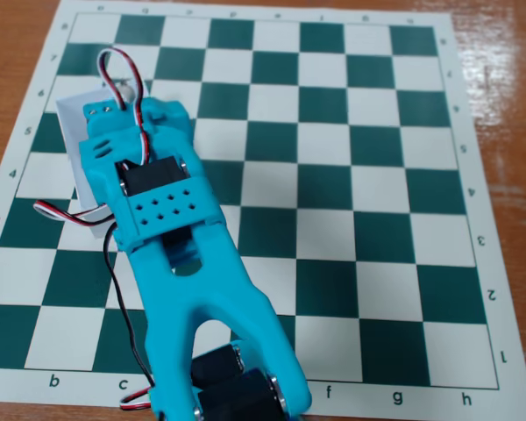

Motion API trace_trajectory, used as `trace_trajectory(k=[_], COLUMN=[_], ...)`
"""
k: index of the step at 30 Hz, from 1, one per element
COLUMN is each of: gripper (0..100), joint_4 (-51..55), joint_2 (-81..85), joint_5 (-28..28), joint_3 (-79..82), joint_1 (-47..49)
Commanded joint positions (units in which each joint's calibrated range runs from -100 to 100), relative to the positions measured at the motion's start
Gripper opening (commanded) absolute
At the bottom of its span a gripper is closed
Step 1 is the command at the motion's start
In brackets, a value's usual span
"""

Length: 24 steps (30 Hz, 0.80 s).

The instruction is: Grab the toy horse and put it in the box.

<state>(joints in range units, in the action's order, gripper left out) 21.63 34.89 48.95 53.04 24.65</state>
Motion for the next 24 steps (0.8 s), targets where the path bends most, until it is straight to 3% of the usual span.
trace_trajectory(k=[1, 17, 24], gripper=[0, 0, 0], joint_4=[0.38, 13.75, 13.09], joint_2=[-4.36, -23.30, -27.99], joint_5=[-0.57, -2.67, -2.57], joint_3=[-6.29, -26.59, -26.77], joint_1=[0.93, 3.14, 1.64])
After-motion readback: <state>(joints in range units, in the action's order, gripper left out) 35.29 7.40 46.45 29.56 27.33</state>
